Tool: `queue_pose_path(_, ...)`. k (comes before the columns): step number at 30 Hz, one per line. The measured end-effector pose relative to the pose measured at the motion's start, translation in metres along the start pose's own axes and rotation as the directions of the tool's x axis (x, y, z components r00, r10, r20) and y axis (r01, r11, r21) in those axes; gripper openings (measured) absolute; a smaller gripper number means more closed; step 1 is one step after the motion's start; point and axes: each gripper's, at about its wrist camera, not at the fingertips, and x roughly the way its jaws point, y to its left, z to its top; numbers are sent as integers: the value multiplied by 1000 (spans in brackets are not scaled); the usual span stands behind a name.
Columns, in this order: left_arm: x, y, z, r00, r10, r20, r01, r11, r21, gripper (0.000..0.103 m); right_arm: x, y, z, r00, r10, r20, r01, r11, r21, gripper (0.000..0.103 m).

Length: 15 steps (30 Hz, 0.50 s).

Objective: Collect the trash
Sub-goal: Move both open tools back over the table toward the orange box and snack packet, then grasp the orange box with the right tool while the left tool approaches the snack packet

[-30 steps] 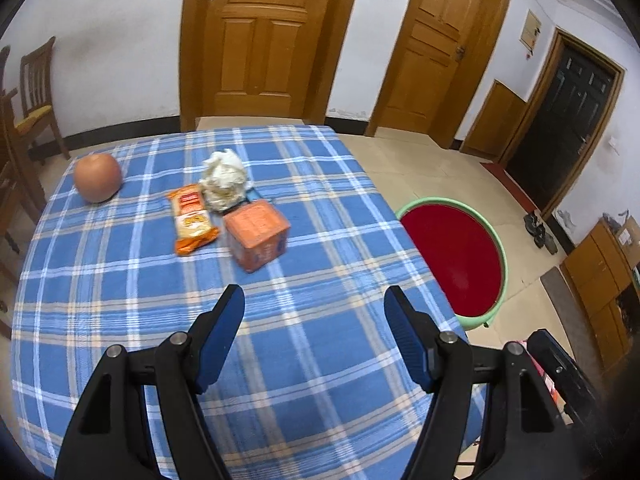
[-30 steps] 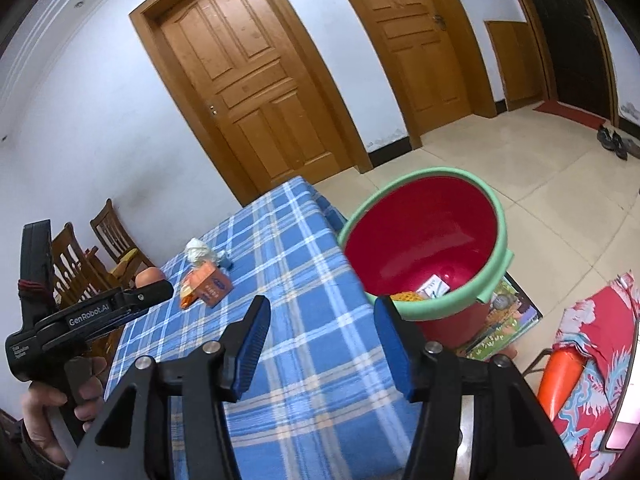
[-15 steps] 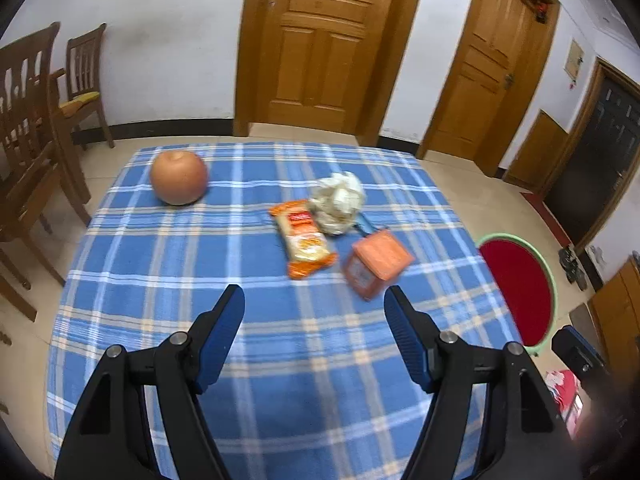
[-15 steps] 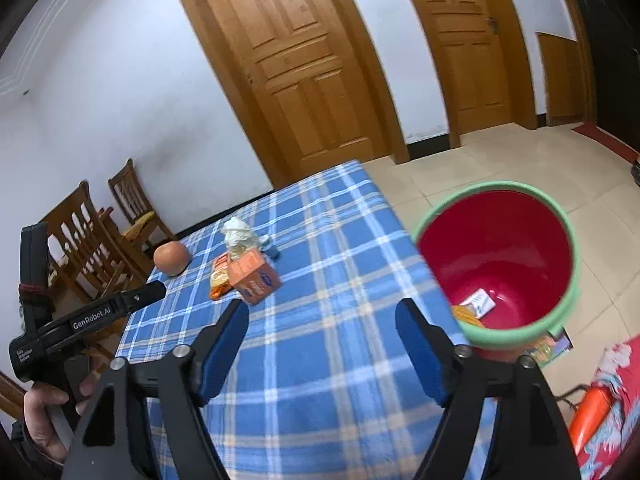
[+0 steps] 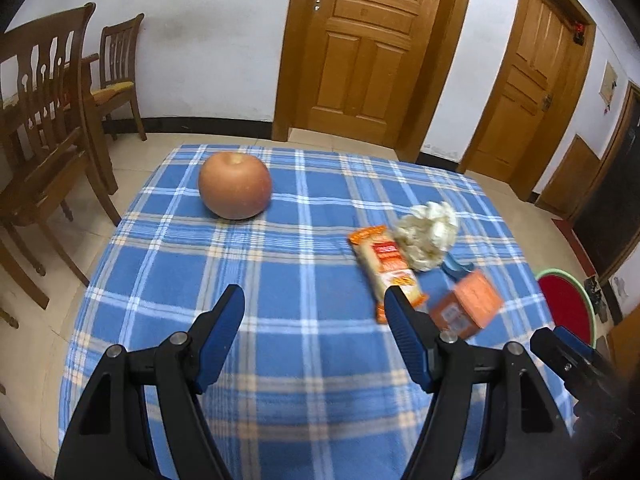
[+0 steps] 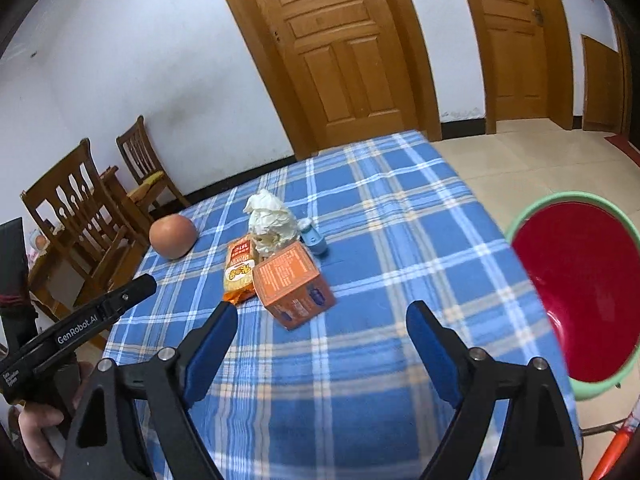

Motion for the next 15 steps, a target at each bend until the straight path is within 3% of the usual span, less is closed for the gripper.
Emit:
queue_pose_path(4, 18, 11, -3, 1000, -18, -25, 17, 999, -37, 72, 23, 9, 5, 999, -39, -31, 37, 998, -42, 88)
queue_pose_path(15, 28, 22, -13, 999, 8, 43, -7, 1000, -26, 72, 53, 26, 8, 997, -68, -32, 65, 994, -85, 88)
